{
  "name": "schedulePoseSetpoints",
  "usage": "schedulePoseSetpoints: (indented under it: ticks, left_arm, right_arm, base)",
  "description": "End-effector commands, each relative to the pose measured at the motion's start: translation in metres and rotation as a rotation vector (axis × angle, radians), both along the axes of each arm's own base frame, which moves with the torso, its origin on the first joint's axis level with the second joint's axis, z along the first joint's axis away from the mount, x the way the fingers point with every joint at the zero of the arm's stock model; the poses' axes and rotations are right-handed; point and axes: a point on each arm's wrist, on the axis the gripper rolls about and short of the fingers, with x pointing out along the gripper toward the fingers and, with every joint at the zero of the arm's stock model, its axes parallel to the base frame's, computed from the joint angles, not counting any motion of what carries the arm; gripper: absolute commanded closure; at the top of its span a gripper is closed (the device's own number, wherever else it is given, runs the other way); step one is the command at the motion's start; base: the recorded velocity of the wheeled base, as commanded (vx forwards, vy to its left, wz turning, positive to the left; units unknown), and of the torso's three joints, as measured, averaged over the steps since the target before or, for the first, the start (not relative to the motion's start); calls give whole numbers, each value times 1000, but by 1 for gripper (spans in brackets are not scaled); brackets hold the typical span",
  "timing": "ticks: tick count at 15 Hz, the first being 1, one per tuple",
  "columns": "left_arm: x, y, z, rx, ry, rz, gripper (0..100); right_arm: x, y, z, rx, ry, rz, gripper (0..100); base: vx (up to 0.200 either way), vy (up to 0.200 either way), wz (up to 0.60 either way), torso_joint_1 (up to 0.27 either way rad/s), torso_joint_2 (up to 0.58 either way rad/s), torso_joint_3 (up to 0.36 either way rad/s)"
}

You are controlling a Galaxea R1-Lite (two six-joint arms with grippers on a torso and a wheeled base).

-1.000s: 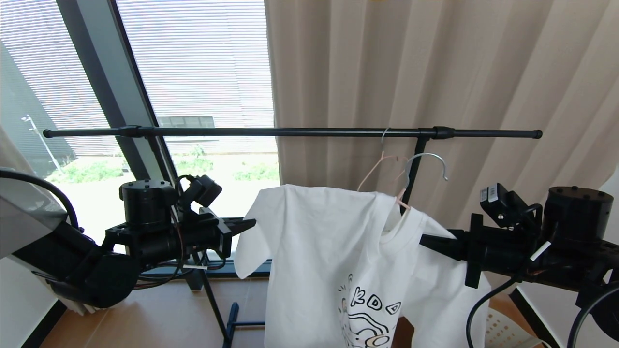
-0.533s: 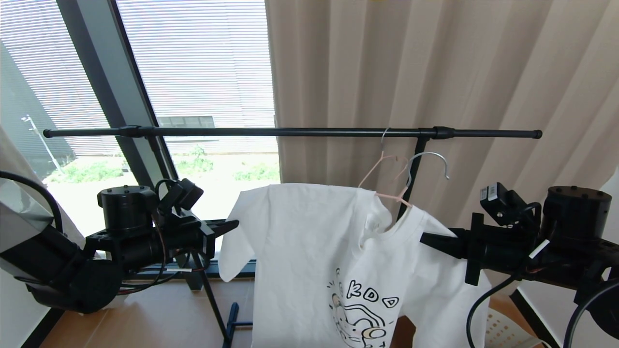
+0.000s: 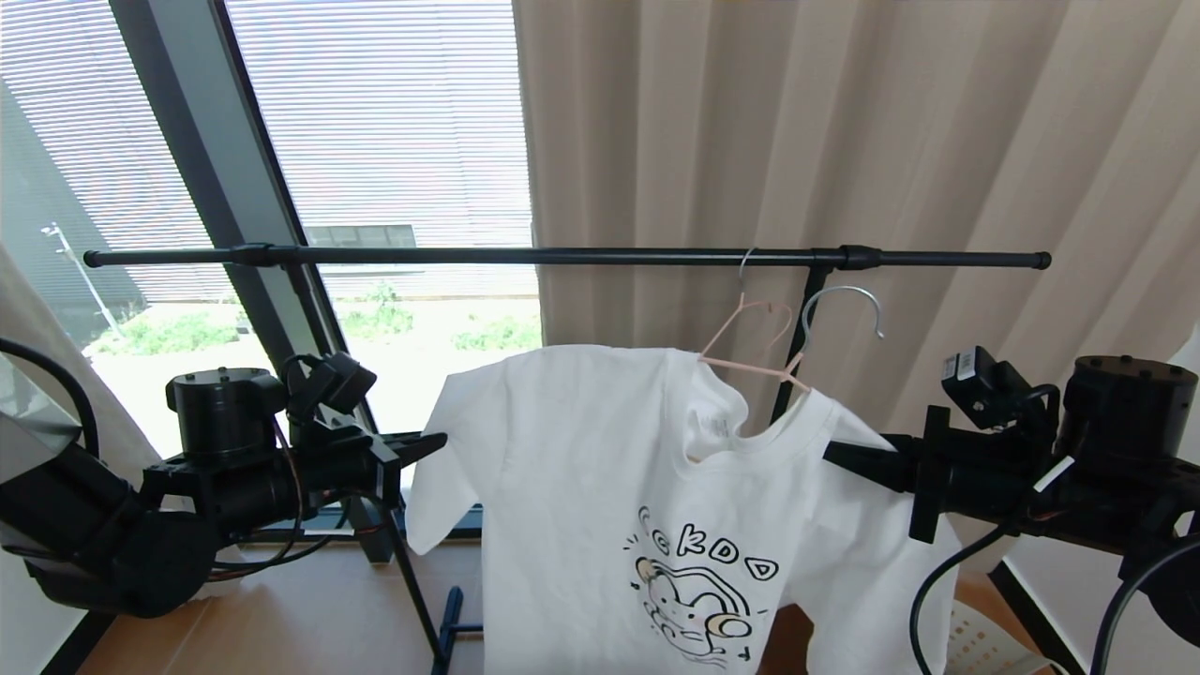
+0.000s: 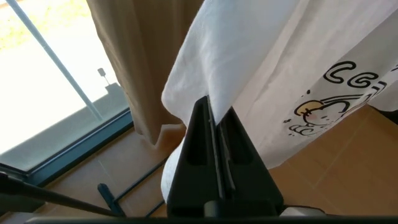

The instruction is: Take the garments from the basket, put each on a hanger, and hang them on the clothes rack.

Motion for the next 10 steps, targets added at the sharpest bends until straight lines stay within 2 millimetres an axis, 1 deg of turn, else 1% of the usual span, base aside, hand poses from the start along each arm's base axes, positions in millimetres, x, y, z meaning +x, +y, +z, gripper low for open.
schedulePoseSetpoints:
  ticks: [1, 10]
  left_arm:
    - [-1, 2, 2, -1, -4, 7, 100]
    - [-2, 6, 0, -1, 4, 19, 100]
  right_arm:
    - [1, -2, 0, 0, -2, -8, 100]
    - [1, -3, 1, 2, -5, -10, 100]
  base:
    - [0, 0, 0, 0, 0, 0]
    - [0, 0, 0, 0, 0, 0]
